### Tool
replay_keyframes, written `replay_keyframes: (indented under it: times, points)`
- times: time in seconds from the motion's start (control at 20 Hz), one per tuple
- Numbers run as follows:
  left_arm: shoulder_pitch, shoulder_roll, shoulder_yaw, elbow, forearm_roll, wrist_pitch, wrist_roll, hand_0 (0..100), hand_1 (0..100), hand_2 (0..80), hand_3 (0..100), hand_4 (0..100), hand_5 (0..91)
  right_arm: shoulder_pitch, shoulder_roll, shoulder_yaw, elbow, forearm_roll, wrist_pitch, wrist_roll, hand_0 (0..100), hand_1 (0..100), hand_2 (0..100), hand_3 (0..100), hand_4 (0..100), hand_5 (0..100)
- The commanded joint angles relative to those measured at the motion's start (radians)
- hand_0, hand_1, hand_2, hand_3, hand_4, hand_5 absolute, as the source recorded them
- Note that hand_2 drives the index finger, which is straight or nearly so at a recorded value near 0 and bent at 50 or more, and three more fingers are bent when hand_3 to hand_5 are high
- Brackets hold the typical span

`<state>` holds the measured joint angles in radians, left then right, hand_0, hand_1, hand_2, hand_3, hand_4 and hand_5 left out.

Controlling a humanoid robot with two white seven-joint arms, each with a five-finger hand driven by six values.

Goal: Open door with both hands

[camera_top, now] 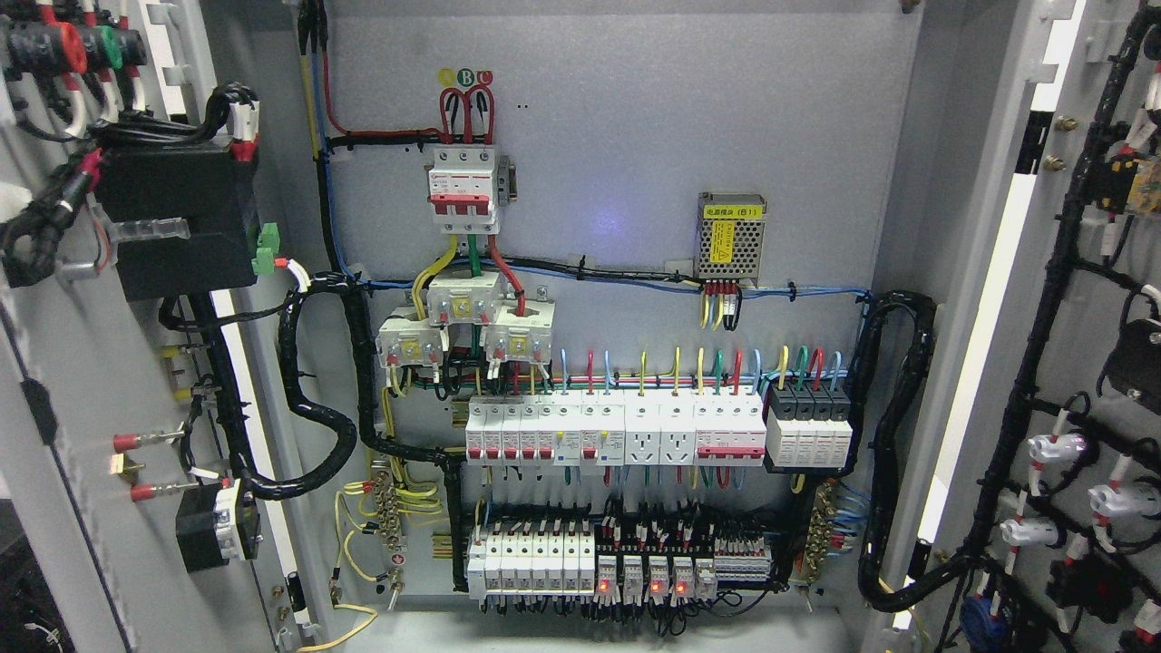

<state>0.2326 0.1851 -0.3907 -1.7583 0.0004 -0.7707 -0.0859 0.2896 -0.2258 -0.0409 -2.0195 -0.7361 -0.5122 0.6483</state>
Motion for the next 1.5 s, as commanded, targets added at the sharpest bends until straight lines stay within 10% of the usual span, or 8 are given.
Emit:
replay_keyframes:
  times: [0.0,0.7,1.1,1.45]
  points:
    - [-0.029,-0.041,0.142,-0.267,-0.01,-0.716,0.001,0,0,0.0,0,0,0.0,-0.015,-0.083,-0.149,-0.068,-0.115,0.0,-0.012,0,0,0,0,0,0]
    - [0.092,0.042,0.657,-0.264,0.142,-0.819,0.014,0,0,0.0,0,0,0.0,-0.027,-0.093,-0.281,0.048,-0.147,0.004,-0.012,0,0,0,0,0,0]
    - [0.137,0.172,0.964,-0.097,0.348,-0.809,0.012,0,0,0.0,0,0,0.0,-0.023,-0.081,-0.346,0.14,-0.247,0.004,-0.013,0,0,0,0,0,0]
    - [0.038,0.391,0.972,0.256,0.446,-0.805,0.012,0,0,0.0,0,0,0.0,-0.02,-0.079,-0.398,0.166,-0.275,0.004,-0.013,0,0,0,0,0,0]
